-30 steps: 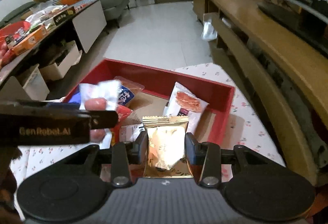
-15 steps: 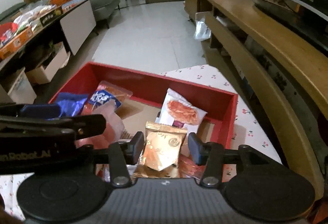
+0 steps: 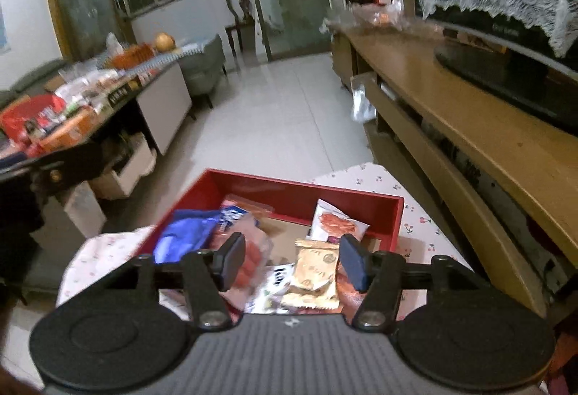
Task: Organize snacks
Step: 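Open both tools and withdraw them from the tray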
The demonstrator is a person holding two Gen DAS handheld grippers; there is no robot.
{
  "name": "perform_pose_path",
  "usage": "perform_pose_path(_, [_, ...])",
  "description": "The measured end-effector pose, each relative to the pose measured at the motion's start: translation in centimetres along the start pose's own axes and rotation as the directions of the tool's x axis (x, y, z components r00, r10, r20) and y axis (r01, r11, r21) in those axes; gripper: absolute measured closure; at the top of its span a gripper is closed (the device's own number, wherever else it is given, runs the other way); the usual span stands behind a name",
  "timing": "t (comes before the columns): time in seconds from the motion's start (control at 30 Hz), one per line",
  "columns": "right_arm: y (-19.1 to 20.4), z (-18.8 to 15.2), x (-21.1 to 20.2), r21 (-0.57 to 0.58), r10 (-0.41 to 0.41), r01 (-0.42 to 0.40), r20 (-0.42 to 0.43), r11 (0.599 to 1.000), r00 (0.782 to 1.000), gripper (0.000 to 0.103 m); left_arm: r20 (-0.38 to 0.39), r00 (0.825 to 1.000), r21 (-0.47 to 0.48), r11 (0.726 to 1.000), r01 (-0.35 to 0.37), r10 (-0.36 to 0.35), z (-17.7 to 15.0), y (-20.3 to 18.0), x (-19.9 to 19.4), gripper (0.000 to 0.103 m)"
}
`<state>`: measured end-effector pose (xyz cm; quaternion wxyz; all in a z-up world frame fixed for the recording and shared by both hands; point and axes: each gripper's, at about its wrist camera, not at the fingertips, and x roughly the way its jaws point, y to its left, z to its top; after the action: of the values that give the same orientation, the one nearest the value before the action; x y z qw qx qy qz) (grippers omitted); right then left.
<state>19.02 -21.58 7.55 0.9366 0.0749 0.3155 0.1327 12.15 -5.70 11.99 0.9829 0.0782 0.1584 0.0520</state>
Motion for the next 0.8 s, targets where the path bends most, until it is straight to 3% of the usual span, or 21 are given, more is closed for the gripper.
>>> perform_pose_path(0.1, [0.4,-1.1,-2.3,0.002,0.003,-0.003,0.031,1.0,1.0,0.04,-0.005,0.999,0.084,0.996,-0.031,0.032,-1.3,-1.3,-0.9,0.0])
perform_pose_path(0.23, [0.3,-3.0,-4.3,0.02,-0.028,0.027,0.036,0.999,0.999,0.038,-0.14,0.99,0.051,0.998,0.026,-0.018,-3.3,-1.6,0.0,0.0])
perform_pose_path(0.43, [-0.2,-5.8,-5.5,0.03,-0.053,0.054,-0.02,0.998,0.998,0.038,-0.289,0.951,-0.086,0.992,0.087,-0.109,-5.3,-0.5,-0.4,0.0])
perform_pose_path(0.57, [-0.2,-7.2,-6.2,0.031,-0.071,0.072,-0.044,0.997,0.997,0.038,-0.345,0.933,-0.09,0.993,0.077,-0.104,-7.1,-0.3,-1.5,0.0])
perform_pose_path(0.7, [0.2,-8.7,-6.3,0.015,-0.076,0.078,-0.091,0.997,0.993,0.038,-0.417,0.903,-0.103,0.992,0.068,-0.106,-9.0,-0.1,-1.8,0.0])
perform_pose_path(0.8, [0.7,-9.6,-6.7,0.004,-0.075,0.076,-0.103,0.997,0.992,0.038,-0.439,0.893,-0.099,0.993,0.061,-0.099,-10.0,0.0,-2.4,0.0])
